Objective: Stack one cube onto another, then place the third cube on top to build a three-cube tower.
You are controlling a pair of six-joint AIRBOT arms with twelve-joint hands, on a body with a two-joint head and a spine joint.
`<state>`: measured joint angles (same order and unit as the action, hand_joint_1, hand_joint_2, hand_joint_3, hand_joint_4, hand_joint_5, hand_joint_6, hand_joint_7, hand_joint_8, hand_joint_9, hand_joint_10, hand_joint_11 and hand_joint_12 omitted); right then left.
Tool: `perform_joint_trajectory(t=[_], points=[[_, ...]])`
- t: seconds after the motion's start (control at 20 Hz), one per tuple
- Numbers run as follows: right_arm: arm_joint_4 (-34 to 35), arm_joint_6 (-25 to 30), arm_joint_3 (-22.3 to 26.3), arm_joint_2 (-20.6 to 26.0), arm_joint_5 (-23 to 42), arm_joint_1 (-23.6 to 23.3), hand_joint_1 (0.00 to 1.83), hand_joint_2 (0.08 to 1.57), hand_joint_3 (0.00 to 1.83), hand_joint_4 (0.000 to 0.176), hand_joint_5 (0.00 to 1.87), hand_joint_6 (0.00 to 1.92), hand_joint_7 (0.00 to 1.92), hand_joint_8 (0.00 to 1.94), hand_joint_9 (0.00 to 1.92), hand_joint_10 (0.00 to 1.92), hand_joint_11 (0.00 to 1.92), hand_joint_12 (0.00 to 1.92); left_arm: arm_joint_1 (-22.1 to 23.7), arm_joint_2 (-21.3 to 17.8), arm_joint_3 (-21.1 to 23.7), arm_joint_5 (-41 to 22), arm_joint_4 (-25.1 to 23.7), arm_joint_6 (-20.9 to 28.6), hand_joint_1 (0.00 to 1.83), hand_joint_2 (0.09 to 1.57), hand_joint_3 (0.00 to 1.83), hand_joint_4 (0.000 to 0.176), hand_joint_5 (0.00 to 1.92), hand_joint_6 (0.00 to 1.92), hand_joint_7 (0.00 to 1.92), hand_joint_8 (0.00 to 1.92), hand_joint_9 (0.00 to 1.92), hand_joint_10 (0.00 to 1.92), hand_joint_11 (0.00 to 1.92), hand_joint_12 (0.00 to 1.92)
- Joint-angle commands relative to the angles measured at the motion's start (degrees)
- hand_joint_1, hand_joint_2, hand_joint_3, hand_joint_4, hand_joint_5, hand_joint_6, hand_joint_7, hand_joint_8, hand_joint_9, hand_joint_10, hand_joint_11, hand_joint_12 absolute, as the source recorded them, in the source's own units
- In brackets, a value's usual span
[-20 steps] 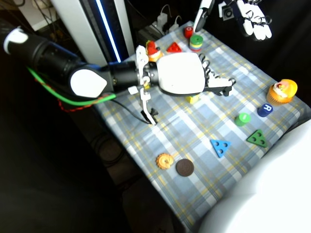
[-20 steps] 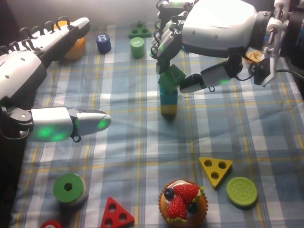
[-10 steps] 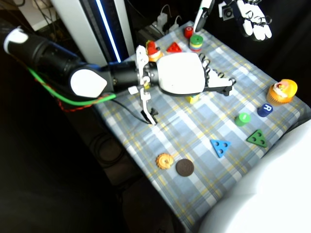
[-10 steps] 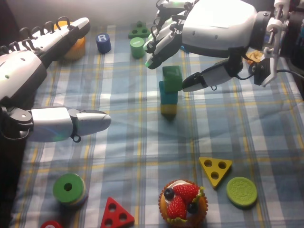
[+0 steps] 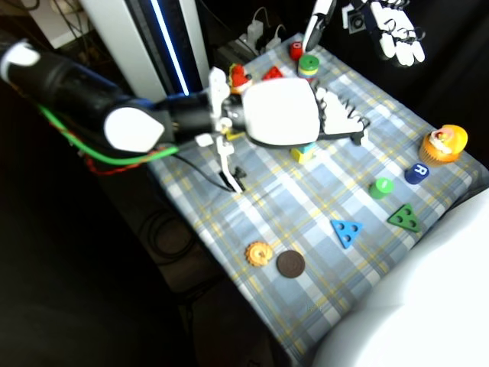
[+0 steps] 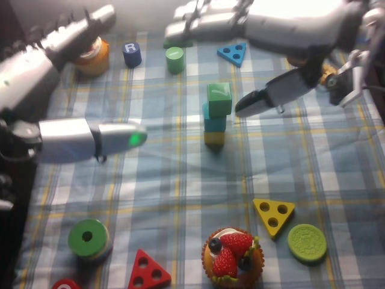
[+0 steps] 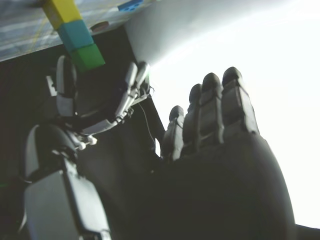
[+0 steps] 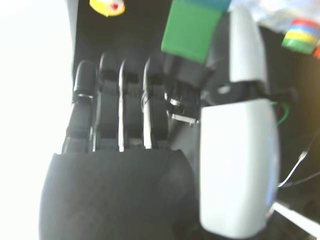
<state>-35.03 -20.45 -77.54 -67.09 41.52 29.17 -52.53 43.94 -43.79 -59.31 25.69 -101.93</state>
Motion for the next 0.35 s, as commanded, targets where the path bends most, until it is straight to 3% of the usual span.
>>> perform_joint_trajectory(t=[0.0,0.05,0.1,0.15,0.2,0.25,0.3], points=[[5.6,-1.8,1.2,2.5,9.6,0.1,0.95,0.82,0.0,0.088,0.01,0.0,0.01,0.0,0.01,0.0,0.0,0.18,0.9,-0.2,-0.8,-9.2,-2.2,4.0,0.76,0.76,0.0,0.153,0.04,0.01,0.0,0.0,0.0,0.0,0.0,0.0],[7.6,-3.2,2.5,4.3,11.6,1.0,0.87,0.8,0.0,0.138,0.0,0.0,0.0,0.0,0.0,0.0,0.0,0.03,1.0,-0.6,-1.7,-11.1,-3.8,9.5,0.73,0.78,0.0,0.171,0.01,0.0,0.0,0.0,0.0,0.0,0.0,0.0],[11.1,-5.2,4.7,7.0,14.7,2.8,0.83,0.79,0.0,0.168,0.0,0.0,0.0,0.0,0.0,0.0,0.0,0.01,0.9,-1.2,-2.6,-13.2,-5.4,15.8,0.72,0.74,0.0,0.175,0.0,0.0,0.0,0.0,0.0,0.0,0.0,0.0],[16.0,-8.6,7.9,11.2,20.1,6.2,0.77,0.79,0.0,0.134,0.0,0.0,0.0,0.0,0.0,0.0,0.0,0.0,-0.2,-2.1,-4.1,-16.2,-7.8,25.5,0.72,0.73,0.0,0.176,0.0,0.0,0.0,0.0,0.0,0.0,0.0,0.0],[19.4,-10.4,9.8,13.2,23.6,8.7,0.79,0.77,0.0,0.128,0.0,0.0,0.0,0.0,0.0,0.0,0.0,0.0,-1.5,-2.5,-5.0,-18.5,-9.1,31.7,0.76,0.72,0.0,0.176,0.0,0.0,0.0,0.0,0.0,0.0,0.0,0.0],[23.5,-12.1,11.7,15.2,28.8,12.4,0.76,0.74,0.0,0.106,0.0,0.0,0.02,0.01,0.0,0.0,0.0,0.0,-3.3,-2.7,-6.1,-21.7,-10.3,38.7,0.77,0.69,0.0,0.176,0.0,0.0,0.01,0.01,0.0,0.0,0.0,0.0],[28.0,-14.5,13.5,16.7,34.9,16.6,0.71,0.87,0.0,0.039,0.0,0.0,0.05,0.01,0.03,0.01,0.0,0.0,-4.7,-2.7,-6.9,-24.8,-11.1,44.2,0.73,0.7,0.0,0.176,0.0,0.0,0.03,0.01,0.02,0.01,0.0,0.0]])
